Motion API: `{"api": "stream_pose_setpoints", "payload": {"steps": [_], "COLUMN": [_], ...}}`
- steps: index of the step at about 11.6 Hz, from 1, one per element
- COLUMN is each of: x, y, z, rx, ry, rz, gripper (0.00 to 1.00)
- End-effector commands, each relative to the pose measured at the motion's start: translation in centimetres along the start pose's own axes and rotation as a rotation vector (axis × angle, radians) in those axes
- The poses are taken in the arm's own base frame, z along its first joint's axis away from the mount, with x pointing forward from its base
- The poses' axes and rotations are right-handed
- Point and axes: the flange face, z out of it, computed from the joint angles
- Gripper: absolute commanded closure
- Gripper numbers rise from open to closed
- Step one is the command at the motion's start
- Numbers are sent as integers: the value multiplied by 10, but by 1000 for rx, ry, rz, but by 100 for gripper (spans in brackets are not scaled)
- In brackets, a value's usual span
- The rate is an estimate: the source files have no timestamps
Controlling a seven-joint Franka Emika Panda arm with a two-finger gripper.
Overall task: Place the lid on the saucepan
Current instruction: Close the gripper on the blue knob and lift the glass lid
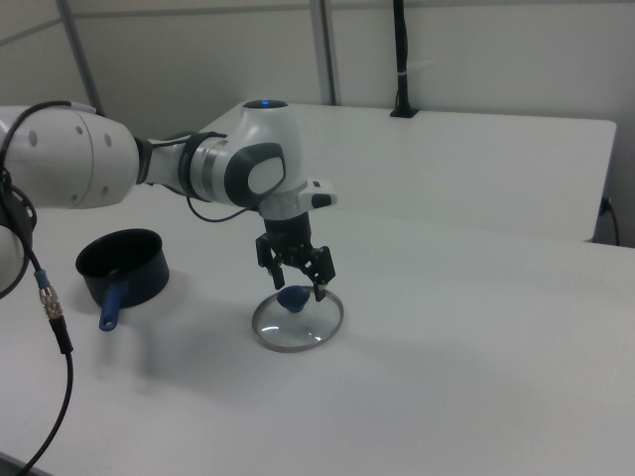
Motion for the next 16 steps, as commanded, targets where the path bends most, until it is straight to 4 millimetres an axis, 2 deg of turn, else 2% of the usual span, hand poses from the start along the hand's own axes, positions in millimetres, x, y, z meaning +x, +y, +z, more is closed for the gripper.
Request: {"api": "stream_pose_setpoints", "payload": {"steps": [1, 3, 6, 7, 13, 16], "x": [9, 10, 8, 7, 6, 0], "y": [-17, -25, -25, -25, -23, -18], "z": [11, 12, 15, 18, 15, 8], "rx": [-14, -10, -10, -11, -17, -17], "ry": [48, 47, 40, 32, 29, -13], "rz": [39, 33, 33, 32, 18, -13], "gripper": [0, 0, 1, 6, 56, 62]}}
